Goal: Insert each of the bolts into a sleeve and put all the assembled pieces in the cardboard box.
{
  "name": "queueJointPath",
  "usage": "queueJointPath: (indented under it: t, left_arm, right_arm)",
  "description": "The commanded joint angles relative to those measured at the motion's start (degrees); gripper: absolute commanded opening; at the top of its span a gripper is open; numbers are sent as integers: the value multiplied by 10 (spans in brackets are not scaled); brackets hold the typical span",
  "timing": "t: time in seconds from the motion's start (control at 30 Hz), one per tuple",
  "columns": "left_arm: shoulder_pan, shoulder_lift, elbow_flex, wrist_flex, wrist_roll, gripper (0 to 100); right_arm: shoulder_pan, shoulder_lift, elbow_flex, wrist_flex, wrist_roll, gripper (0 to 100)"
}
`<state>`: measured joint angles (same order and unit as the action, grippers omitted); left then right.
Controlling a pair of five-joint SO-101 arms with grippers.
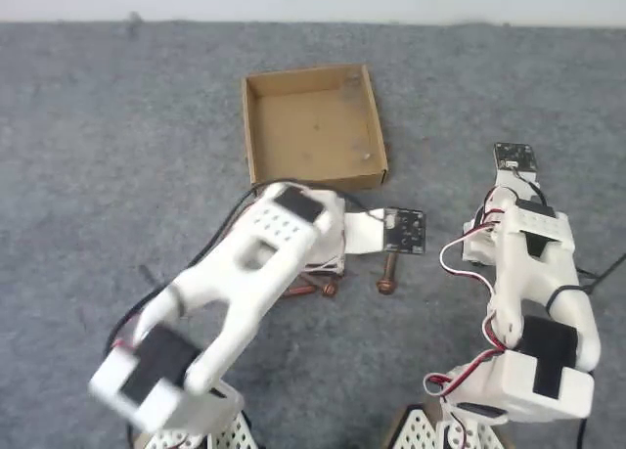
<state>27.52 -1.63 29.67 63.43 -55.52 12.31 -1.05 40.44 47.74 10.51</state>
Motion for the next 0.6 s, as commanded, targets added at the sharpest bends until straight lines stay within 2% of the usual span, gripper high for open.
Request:
queueJointPath:
  t: [0.0, 0.57]
  left_arm:
    - [1, 81, -120, 33, -5, 162]
    - [18, 261, -252, 29, -4, 163]
  right_arm:
    - [7, -6, -36, -5, -7, 6]
    - [7, -6, -36, -9, -7, 6]
